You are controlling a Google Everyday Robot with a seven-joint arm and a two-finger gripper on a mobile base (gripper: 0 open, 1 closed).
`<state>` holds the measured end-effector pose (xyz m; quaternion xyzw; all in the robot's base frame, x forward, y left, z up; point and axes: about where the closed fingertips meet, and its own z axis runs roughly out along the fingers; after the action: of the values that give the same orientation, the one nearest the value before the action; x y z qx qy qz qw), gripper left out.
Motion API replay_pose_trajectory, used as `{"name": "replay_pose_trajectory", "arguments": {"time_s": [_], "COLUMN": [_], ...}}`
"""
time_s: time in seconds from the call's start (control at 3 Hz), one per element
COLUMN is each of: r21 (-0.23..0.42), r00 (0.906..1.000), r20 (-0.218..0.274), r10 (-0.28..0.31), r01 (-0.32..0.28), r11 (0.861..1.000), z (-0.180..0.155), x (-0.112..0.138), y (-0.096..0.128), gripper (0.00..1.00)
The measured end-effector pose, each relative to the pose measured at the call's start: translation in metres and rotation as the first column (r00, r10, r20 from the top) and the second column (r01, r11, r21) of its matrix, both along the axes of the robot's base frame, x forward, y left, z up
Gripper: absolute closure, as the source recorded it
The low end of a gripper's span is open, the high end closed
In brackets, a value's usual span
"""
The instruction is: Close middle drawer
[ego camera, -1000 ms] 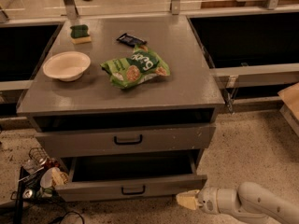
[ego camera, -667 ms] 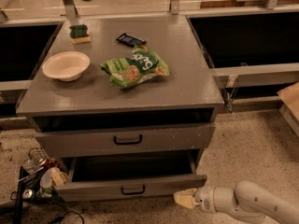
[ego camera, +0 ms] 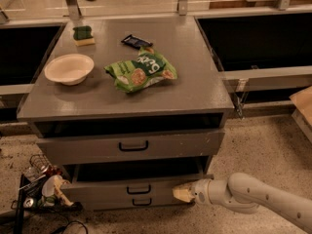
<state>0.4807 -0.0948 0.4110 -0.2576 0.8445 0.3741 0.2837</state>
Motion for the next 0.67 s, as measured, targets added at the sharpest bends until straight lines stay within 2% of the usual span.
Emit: {"name": "replay_pose_trajectory", "arguments": {"time_s": [0.33,0.67], "r21": [0.0,0.0], "r00": [1.0,1.0], "r20": [0.0,0.0], "r10": [0.0,0.0], "r01": [0.0,0.0], "r11": [1.0,1.0], "z": [0.0,0.0], "x": [0.0,0.0], "y": [0.0,0.0001], "gripper": [0.96,0.73]}}
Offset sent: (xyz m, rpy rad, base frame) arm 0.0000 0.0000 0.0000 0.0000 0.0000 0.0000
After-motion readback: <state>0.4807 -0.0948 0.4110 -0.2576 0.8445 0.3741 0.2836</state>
